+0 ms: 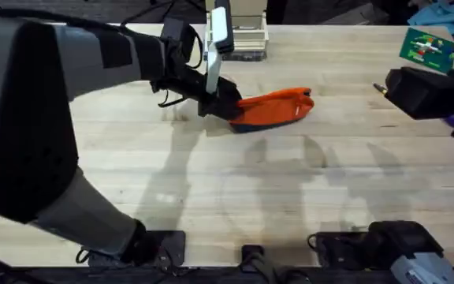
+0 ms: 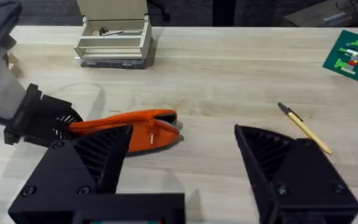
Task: Unzip the bag, pick up the pens from the table one at a time and place them inside, then zip the bag closed.
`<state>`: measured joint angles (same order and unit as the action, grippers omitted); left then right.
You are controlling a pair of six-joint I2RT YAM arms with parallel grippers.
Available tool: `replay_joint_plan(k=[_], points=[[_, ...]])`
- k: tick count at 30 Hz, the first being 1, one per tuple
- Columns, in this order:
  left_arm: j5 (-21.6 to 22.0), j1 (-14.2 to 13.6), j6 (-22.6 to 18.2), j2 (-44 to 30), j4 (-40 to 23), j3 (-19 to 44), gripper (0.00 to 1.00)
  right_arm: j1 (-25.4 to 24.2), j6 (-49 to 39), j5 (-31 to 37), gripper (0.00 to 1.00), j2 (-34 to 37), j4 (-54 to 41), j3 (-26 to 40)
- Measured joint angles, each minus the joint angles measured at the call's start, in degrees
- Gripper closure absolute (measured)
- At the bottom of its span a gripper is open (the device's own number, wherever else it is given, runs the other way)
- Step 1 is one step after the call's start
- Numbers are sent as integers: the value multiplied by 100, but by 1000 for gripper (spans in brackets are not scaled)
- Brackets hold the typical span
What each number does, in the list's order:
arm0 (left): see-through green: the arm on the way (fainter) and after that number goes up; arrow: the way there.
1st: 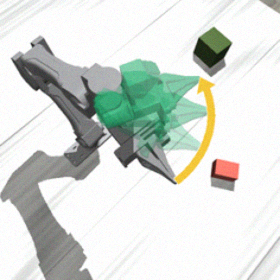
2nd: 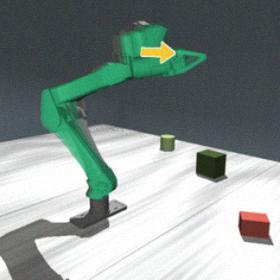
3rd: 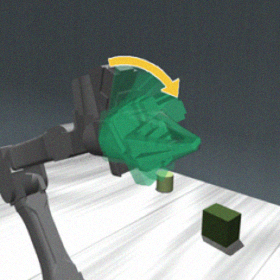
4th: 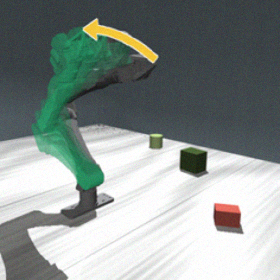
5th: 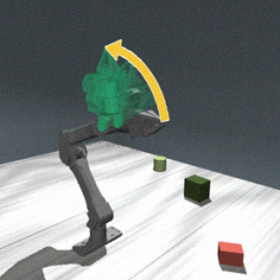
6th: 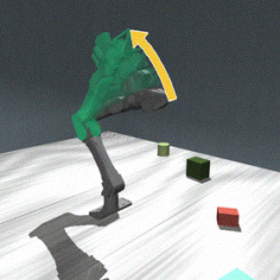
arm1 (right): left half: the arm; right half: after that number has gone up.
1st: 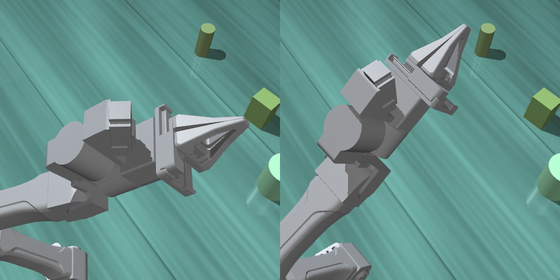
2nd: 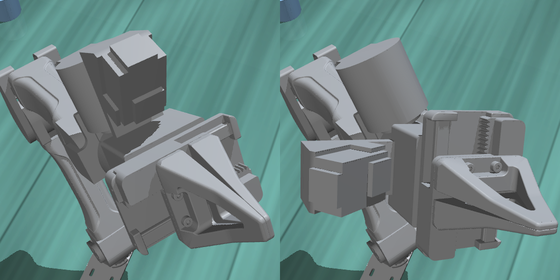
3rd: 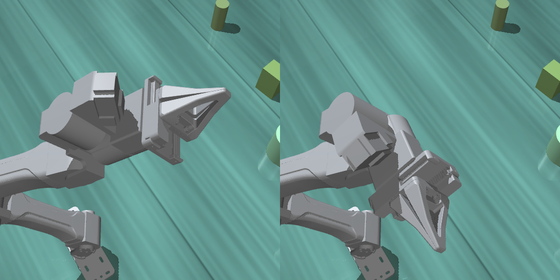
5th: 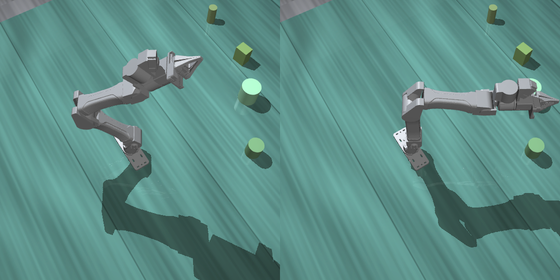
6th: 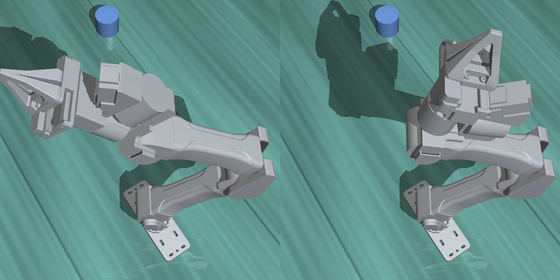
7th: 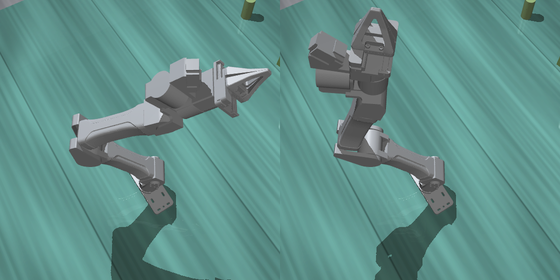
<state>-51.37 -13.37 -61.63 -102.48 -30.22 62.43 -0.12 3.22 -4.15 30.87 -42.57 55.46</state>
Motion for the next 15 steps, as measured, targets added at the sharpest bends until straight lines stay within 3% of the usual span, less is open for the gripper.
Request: replay_joint_plan(k=[15], points=[[-1, 0, 7, 0, 2, 0, 957, 0, 157, 0, 4, -2, -31, 0]])
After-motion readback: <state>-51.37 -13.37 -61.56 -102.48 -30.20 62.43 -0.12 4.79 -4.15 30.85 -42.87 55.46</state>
